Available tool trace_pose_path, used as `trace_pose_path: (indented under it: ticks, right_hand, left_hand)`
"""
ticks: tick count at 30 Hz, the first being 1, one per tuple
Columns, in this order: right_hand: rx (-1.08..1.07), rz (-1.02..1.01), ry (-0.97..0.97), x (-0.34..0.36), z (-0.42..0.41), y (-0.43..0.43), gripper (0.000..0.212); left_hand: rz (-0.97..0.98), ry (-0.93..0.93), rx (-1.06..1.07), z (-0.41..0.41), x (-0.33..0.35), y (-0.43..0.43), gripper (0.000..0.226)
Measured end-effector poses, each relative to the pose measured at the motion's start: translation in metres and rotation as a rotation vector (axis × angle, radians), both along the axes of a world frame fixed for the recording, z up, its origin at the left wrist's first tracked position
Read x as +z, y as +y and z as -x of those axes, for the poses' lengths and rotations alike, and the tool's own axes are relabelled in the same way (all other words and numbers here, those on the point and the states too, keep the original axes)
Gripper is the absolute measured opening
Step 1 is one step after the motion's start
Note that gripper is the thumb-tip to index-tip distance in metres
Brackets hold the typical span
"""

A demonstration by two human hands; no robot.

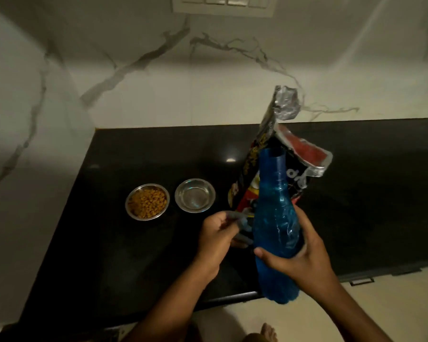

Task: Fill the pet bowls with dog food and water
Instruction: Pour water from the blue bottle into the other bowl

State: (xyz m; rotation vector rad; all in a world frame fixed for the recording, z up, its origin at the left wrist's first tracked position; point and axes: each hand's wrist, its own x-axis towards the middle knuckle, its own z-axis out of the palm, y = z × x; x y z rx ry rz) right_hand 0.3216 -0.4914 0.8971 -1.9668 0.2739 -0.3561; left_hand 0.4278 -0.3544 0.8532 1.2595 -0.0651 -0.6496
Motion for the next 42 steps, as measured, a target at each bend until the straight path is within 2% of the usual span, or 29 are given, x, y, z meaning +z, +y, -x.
trace_pose_path:
  ticks: [4, 11, 13, 17, 20, 26, 31, 42]
  right_hand:
    - [-0.084, -0.007, -0.102, 0.001, 0.007, -0.023, 0.096]
    - [-0.131, 0.005, -0.190, 0.001, 0.023, -0.093, 0.092]
    - [-0.148, -0.005, -0.197, -0.002, 0.021, -0.116, 0.091]
    - [-0.147, -0.009, -0.235, 0.000, 0.006, -0.162, 0.089]
    - [-0.099, 0.001, -0.240, 0.001, -0.013, -0.193, 0.091]
    - [0.009, -0.024, -0.233, -0.007, -0.050, -0.233, 0.090]
    - [0.054, -0.032, -0.210, -0.017, -0.066, -0.244, 0.091]
    - [0.102, -0.129, -0.136, -0.029, -0.077, -0.255, 0.094]
  left_hand:
    - [-0.087, -0.259, -0.142, 0.010, 0.004, -0.024, 0.014]
    - [-0.149, -0.388, -0.111, 0.037, 0.019, -0.079, 0.018]
    - [-0.178, -0.446, -0.131, 0.042, 0.018, -0.095, 0.032]
    - [-0.280, -0.660, -0.347, 0.054, 0.019, -0.134, 0.075]
    - [-0.382, -0.751, -0.345, 0.051, 0.016, -0.166, 0.089]
    - [-0.488, -0.687, -0.248, 0.039, 0.021, -0.209, 0.092]
    - [-0.469, -0.612, -0.172, 0.043, 0.023, -0.218, 0.079]
    - [-0.480, -0.507, -0.047, 0.049, 0.010, -0.210, 0.076]
